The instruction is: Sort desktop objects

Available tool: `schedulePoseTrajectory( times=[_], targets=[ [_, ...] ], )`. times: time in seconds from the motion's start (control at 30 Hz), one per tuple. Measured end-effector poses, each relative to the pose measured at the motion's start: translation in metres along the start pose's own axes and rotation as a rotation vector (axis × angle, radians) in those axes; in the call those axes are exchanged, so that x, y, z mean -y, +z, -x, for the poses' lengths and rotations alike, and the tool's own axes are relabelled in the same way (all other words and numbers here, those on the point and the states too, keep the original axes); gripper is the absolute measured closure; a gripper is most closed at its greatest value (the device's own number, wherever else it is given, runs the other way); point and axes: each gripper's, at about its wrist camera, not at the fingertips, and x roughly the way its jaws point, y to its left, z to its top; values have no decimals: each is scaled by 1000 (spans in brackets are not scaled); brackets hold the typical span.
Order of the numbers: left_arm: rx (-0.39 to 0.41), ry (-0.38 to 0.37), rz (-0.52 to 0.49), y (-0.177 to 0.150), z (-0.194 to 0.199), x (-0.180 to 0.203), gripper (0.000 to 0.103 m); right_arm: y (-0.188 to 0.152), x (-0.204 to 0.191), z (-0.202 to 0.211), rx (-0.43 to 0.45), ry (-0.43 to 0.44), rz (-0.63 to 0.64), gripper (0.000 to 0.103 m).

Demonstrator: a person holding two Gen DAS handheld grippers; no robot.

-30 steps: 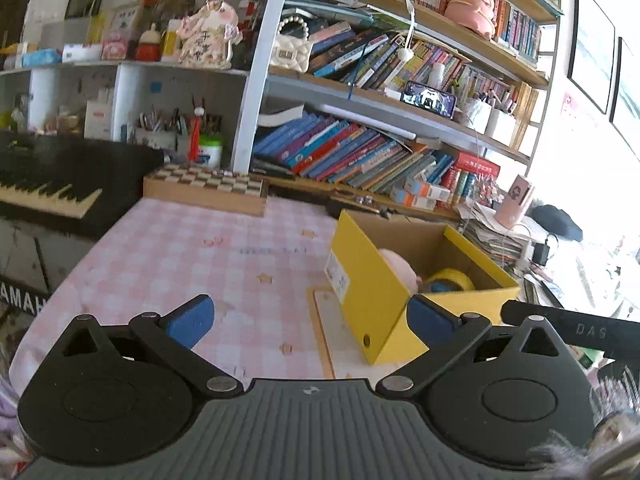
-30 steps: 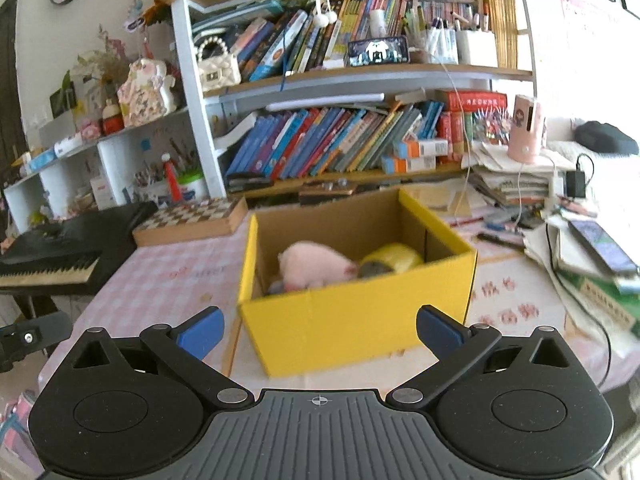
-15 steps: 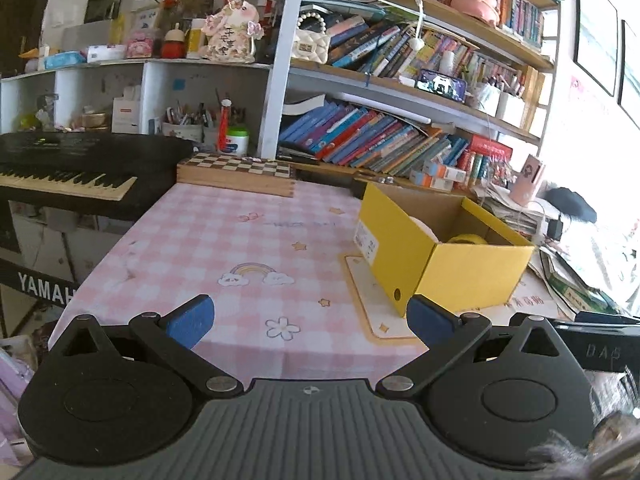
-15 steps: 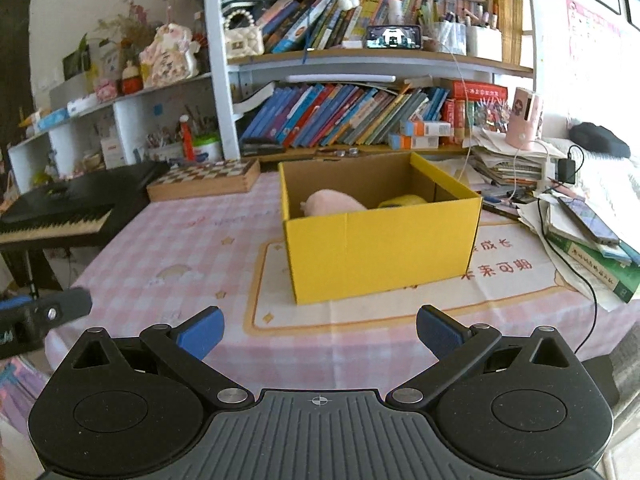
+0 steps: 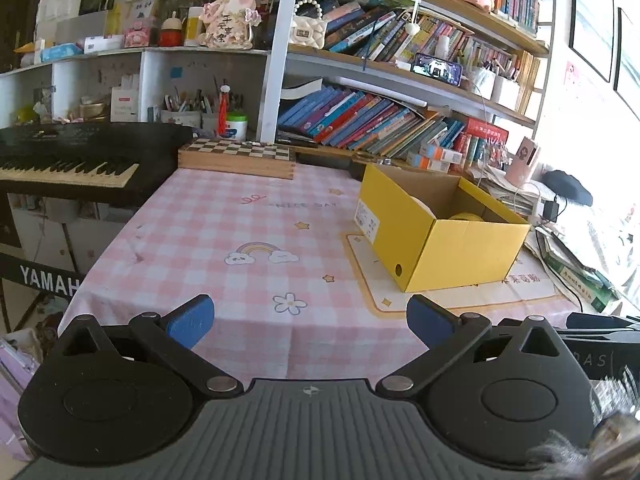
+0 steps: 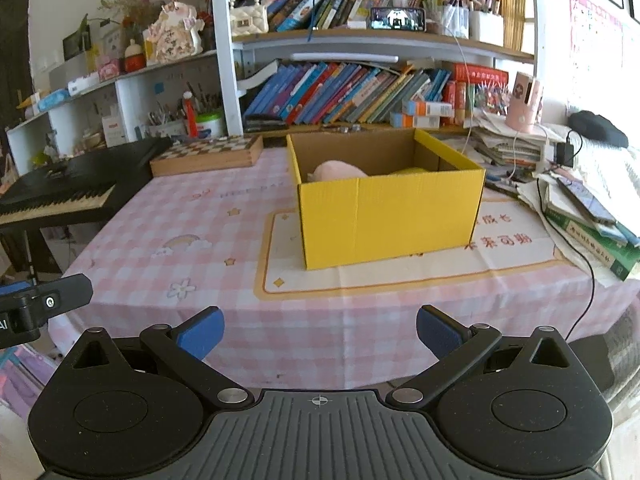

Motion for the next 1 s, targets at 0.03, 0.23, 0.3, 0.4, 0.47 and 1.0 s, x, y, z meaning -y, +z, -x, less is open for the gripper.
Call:
schedulePoseTrajectory(
  times=[0.03,0.23,0.3,0.4,0.47,1.0],
  targets=[
    [-3,1,-4,-1,0,0,0,-1,-1,0,-6,1,1,0],
    [-19,-3,-29,-2,0,4,0,-4,-3,-1,-31,11,7,0],
    [-26,-2,-39,-3,0,5,0,-5,-3,-1,-39,16,6,0],
    [-32,-5,-45,-4,0,7,0,-6,-3,-1,-47,17,5,0],
    [-34,-7,-45,-4,0,7,0,-7,-2,-1,-50,18,2,0],
    [-46,-4,-41,-5,-2,6,0,-7,-4,-4,-69,32,8,0]
  ],
)
